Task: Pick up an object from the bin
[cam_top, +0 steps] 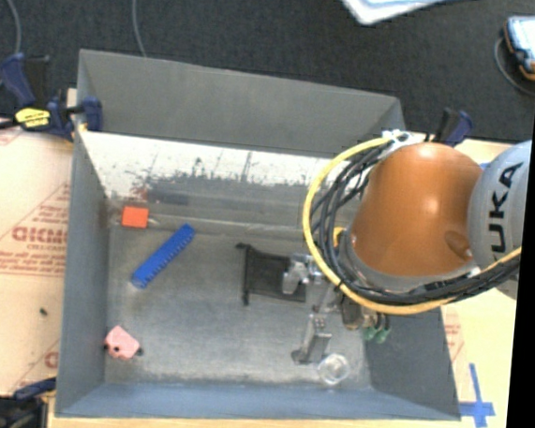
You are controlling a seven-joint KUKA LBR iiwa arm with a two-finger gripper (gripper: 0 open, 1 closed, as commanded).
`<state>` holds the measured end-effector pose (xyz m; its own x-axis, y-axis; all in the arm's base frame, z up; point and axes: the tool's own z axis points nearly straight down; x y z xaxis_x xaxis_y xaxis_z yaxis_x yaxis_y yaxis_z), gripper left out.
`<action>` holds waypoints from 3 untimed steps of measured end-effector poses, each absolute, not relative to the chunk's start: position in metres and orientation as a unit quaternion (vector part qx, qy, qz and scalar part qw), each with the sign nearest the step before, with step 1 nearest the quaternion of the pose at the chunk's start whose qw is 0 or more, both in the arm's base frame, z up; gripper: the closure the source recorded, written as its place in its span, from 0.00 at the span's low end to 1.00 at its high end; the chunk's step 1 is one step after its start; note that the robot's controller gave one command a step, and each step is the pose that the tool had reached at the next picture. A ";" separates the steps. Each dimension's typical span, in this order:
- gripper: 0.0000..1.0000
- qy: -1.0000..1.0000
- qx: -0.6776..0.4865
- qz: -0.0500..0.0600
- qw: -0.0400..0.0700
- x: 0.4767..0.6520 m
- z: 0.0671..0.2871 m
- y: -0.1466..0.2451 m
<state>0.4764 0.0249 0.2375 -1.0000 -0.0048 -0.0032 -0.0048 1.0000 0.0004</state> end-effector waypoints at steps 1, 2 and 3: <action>0.00 0.999 0.037 0.000 -0.004 0.499 0.158 0.061; 0.00 1.000 -0.021 0.000 0.004 0.520 0.157 0.018; 0.00 0.994 0.114 0.000 -0.003 0.531 0.121 -0.005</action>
Offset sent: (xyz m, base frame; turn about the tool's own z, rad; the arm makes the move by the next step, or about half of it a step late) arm 0.0456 -0.0127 -0.0812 -0.0540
